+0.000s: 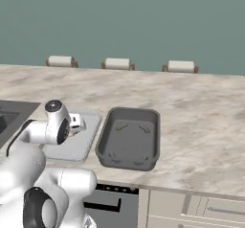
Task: Place one lemon and one steak in each tupperware on the nearby counter, to pack two identical lunches.
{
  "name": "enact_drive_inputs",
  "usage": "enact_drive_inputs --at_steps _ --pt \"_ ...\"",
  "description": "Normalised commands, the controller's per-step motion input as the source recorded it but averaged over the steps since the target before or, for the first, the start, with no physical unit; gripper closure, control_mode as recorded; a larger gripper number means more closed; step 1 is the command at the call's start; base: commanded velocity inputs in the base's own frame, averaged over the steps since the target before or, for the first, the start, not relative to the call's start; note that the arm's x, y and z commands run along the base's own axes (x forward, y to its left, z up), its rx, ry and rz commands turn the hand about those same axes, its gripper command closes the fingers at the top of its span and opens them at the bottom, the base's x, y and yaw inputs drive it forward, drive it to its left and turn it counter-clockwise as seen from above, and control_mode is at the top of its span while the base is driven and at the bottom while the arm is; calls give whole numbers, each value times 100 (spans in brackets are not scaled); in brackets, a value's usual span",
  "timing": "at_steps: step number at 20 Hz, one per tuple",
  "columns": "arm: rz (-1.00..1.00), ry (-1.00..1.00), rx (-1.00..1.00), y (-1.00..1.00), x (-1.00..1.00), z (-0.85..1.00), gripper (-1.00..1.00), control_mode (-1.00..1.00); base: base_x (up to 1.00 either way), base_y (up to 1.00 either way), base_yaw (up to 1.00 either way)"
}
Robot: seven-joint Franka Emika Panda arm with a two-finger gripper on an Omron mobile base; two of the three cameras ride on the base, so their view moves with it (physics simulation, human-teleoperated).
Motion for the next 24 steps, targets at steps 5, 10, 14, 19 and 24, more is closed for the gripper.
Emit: enact_drive_inputs --at_steps 5,10,14,19,24 --pt "2 -20 0 0 46 -40 100 -100 0 0 0" --pt "0 -7 0 0 19 -37 100 -100 0 0 0" --pt "0 0 0 0 1 -22 -100 -100 0 0 0" --pt "0 0 0 0 -9 8 -100 -100 0 0 0" --pt "0 0 0 0 -12 30 -100 -100 0 0 0"
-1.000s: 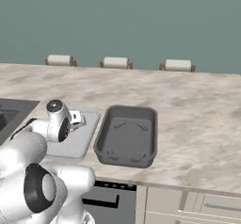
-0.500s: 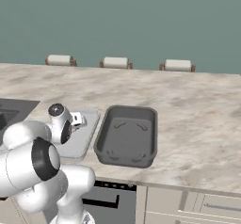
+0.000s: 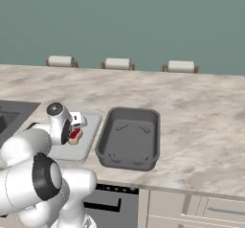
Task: Place one lemon and one steak in each tupperware on the nearby counter, to pack two identical lunches.
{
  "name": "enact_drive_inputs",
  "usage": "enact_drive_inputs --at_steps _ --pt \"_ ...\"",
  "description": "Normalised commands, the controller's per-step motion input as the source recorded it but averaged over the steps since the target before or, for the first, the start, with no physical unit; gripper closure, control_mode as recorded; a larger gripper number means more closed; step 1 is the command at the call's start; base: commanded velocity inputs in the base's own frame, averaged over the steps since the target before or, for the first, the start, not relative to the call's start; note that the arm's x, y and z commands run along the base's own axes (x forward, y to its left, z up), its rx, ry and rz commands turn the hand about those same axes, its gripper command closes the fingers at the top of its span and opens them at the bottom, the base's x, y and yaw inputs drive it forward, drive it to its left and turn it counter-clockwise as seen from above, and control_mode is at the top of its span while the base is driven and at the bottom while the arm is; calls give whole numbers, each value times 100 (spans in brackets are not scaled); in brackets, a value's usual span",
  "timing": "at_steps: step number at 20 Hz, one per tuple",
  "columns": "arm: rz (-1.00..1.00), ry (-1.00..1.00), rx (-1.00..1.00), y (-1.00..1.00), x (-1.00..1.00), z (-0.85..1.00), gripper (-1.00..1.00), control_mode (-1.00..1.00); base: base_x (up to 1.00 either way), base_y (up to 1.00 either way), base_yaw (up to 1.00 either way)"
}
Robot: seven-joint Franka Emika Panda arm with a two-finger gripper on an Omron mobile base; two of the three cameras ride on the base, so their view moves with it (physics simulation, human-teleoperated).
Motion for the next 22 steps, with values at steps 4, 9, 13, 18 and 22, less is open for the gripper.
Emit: enact_drive_inputs --at_steps 4,9,13,18,22 --pt "0 0 0 0 -34 48 -100 -100 0 0 0" --pt "-1 0 0 -25 -93 62 -100 -100 0 0 0" --pt "-6 -3 0 -62 -93 52 -100 -100 0 0 0" --pt "-4 -10 1 -51 -78 55 -100 -100 0 0 0" --pt "-2 -22 0 -22 -71 52 -100 -100 0 0 0"
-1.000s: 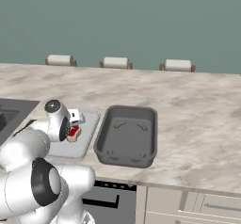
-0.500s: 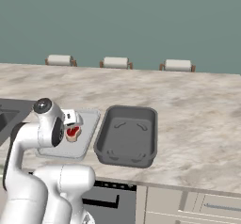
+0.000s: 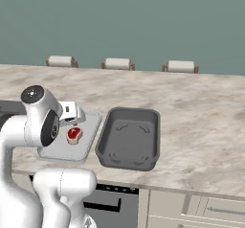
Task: Place one lemon and one steak in each tupperware on the nearby counter, to pack two identical lunches.
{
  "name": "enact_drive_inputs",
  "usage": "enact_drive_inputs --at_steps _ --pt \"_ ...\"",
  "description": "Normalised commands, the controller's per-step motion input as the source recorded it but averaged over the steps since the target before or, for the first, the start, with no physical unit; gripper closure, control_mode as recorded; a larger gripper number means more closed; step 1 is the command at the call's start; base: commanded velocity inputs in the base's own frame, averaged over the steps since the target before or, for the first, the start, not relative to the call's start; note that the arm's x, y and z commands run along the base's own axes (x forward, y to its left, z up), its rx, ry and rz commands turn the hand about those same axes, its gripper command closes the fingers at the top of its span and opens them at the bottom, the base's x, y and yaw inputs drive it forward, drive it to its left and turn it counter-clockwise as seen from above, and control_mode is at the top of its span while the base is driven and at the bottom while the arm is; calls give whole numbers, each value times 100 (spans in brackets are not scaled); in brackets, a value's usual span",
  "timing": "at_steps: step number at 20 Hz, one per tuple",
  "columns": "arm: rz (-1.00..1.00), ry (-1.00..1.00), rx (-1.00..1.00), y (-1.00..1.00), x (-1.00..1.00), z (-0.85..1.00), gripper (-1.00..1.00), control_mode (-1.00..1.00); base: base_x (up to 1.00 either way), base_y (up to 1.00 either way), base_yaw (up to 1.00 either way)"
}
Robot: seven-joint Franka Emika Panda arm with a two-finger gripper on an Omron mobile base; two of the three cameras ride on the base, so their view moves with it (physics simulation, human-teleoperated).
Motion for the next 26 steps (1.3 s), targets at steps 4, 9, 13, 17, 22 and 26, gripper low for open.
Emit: enact_drive_inputs --at_steps 4,9,13,17,22,26 --pt "0 -21 0 -11 -59 49 -100 -100 0 0 0" --pt "0 -10 1 -15 -52 11 -100 100 -40 -16 0" --pt "0 0 0 0 0 0 -100 100 -99 -66 -2" --pt "0 0 0 0 0 0 -100 100 -79 -99 -9" --pt "0 0 0 0 0 0 -100 100 -21 -100 -12" --pt "0 0 0 0 0 0 -100 100 3 -100 -7"
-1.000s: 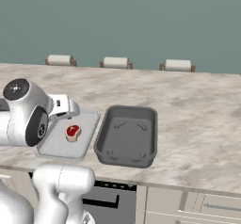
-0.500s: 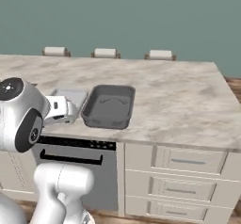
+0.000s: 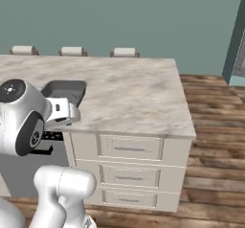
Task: Place one lemon and one steak in each tupperware on the nearby counter, to pack two identical lunches.
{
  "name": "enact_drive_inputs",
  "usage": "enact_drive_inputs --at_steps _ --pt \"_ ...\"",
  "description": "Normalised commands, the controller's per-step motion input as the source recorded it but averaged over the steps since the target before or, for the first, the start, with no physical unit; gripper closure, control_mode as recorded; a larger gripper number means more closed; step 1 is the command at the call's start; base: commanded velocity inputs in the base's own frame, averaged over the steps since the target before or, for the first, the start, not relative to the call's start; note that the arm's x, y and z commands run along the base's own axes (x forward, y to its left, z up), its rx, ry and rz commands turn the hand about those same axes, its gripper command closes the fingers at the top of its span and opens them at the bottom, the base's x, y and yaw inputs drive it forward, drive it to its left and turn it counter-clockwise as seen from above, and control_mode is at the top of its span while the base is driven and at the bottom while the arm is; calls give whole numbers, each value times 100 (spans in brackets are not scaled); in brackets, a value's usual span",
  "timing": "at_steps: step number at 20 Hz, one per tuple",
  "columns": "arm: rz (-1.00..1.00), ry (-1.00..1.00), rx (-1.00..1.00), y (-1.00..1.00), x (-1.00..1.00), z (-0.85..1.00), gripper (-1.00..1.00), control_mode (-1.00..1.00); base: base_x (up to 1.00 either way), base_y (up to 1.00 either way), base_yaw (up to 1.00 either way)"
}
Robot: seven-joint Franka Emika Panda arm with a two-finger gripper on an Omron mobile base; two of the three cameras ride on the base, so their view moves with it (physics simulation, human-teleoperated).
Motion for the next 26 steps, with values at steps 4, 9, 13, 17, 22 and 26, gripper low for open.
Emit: enact_drive_inputs --at_steps 4,9,13,17,22,26 --pt "0 0 0 0 0 0 -100 100 15 -100 -2" --pt "0 0 0 0 0 0 -100 100 33 -100 0" --pt "0 0 0 0 0 0 -100 100 35 -100 3" --pt "0 0 0 0 0 0 -100 100 45 -100 5" --pt "0 0 0 0 0 0 -100 100 54 -100 4" --pt "0 0 0 0 0 0 -100 100 80 -100 6"
